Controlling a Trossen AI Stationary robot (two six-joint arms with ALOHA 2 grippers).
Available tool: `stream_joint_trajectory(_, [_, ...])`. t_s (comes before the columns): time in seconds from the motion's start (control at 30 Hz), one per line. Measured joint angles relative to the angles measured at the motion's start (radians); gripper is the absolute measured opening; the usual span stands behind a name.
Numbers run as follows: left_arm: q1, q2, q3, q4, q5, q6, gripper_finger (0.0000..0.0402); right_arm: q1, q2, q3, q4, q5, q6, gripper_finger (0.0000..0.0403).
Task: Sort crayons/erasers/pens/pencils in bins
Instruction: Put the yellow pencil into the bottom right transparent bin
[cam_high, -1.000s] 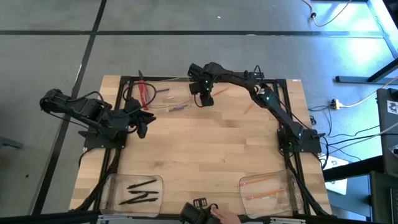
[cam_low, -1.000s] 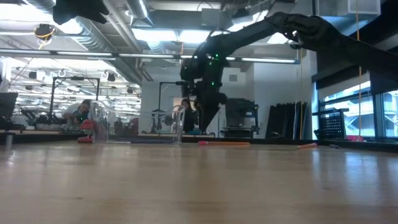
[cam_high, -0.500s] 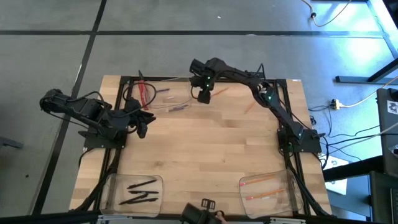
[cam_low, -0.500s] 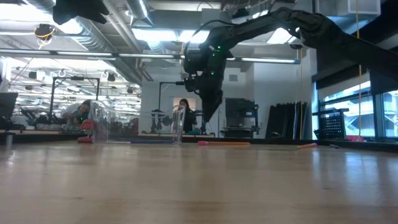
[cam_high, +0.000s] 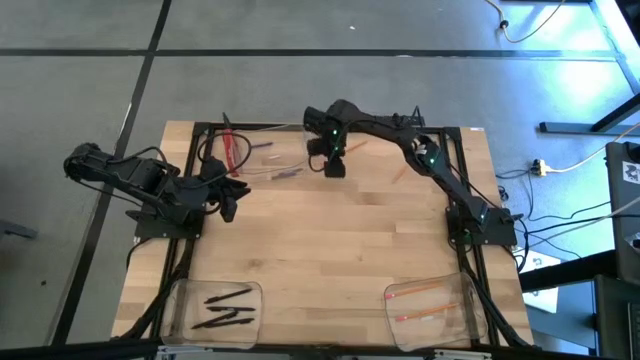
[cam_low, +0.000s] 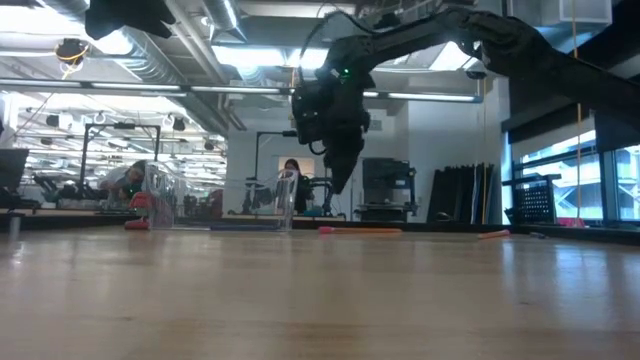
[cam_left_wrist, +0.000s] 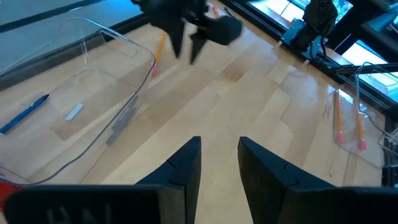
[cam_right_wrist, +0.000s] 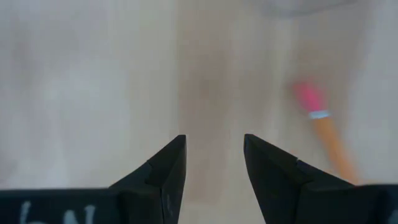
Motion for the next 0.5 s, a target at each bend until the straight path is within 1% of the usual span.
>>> stream_joint_trajectory(0.2, [0.000,0.000,0.000,0.000,0.000,0.007,0.0097,0.055,0.000,0.000,-0.141,-0.007,-0.006,0.0163])
stream_joint_trajectory(0.27, [0.000,0.000,0.000,0.000,0.000,0.008,0.0097,0.061,-0.002,-0.005,-0.131,-0.032,-0.003,0.0163])
stream_joint_trajectory(0.37, [0.000,0.000,0.000,0.000,0.000,0.008,0.0097,0.062,-0.028,-0.025,-0.136,-0.100,0.002,0.0163])
stream_joint_trajectory(0.5, [0.000,0.000,0.000,-0.001,0.000,0.008,0.0097,0.056,-0.096,-0.100,-0.133,-0.103,0.053,0.0163])
